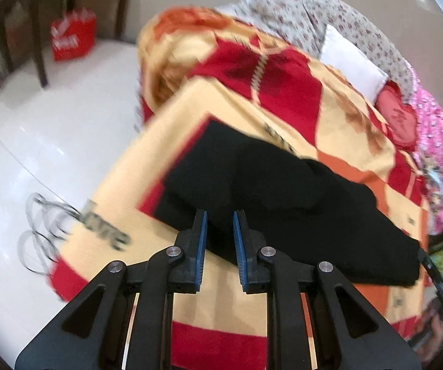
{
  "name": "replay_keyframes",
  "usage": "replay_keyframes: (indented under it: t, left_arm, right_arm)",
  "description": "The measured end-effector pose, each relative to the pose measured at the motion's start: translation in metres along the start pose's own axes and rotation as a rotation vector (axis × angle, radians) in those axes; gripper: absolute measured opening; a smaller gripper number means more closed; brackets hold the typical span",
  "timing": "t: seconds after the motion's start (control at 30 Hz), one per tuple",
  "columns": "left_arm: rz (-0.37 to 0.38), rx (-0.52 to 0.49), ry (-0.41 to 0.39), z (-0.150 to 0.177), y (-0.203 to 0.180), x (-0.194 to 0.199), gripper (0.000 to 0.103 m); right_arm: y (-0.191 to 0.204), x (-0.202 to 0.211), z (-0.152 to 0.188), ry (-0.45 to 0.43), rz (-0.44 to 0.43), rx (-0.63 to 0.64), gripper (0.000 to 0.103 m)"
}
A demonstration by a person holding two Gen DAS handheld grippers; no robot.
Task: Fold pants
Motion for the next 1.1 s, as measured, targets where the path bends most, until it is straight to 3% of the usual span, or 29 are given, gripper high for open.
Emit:
replay_keyframes:
  t: [0.2, 0.3, 0.43, 0.6, 0.73, 0.77, 0.83, 0.9, 0.97, 1.0, 1.03, 1.1]
  left_arm:
    - [0.009, -0.021, -0.034, -0.010, -0.004, 0.009, 0.016]
    - [0.019, -0.029, -0.017, -0.011, -0.010, -0.004, 0.019]
    - [-0.001, -0.034, 0.029, -0.005, -0.011, -0.034, 0.021]
    - [-0.040, -0.077, 0.044, 0.001, -0.006, -0.050, 0.023]
    - [-0.003, -0.040, 0.023, -0.014, -0.004, -0.042, 0.025]
    - [-0.004, -0.038, 0.009, -0.020, -0.004, -0.041, 0.030]
    - [-0.005, -0.035, -0.002, -0.027, -0.005, -0.043, 0.037]
    - [-0.007, -0.035, -0.001, -0.033, -0.006, -0.050, 0.037]
    - [-0.027, -0.033, 0.027, -0.034, -0.003, -0.063, 0.037]
    - [-0.028, -0.030, 0.031, -0.033, -0.002, -0.067, 0.037]
    - [-0.029, -0.027, 0.030, -0.033, -0.001, -0.069, 0.039]
    - [-0.035, -0.022, 0.027, -0.032, 0.001, -0.071, 0.042]
  right_arm:
    - [0.112, -0.042, -0.008, 0.039, -0.218, 0.116, 0.036]
    - [0.148, -0.064, -0.010, 0.055, -0.244, 0.154, 0.036]
    - [0.169, -0.096, 0.004, 0.136, -0.210, 0.212, 0.037]
    - [0.161, -0.092, 0.005, 0.163, -0.255, 0.199, 0.037]
    - [0.122, -0.085, -0.038, 0.050, -0.160, 0.121, 0.040]
    - [0.112, -0.089, -0.046, 0.041, -0.129, 0.103, 0.043]
    - [0.097, -0.107, -0.057, 0.064, -0.065, 0.095, 0.044]
    - [0.088, -0.127, -0.058, 0.114, -0.031, 0.094, 0.044]
    - [0.086, -0.143, -0.060, 0.139, -0.078, 0.066, 0.044]
    - [0.086, -0.147, -0.061, 0.144, -0.121, 0.040, 0.042]
    - [0.088, -0.151, -0.062, 0.144, -0.151, 0.022, 0.033]
    - [0.093, -0.154, -0.065, 0.124, -0.138, 0.046, 0.022]
Point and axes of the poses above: each gripper's, at about its wrist camera, not at the fingertips, and x roughly against the way its jaws point, y to its left, z to its underside, the point moved 7 cm from there along -x, roughly the way its jaws point, and after that the axes turned 9 degrees about z, right-handed, at the moved point
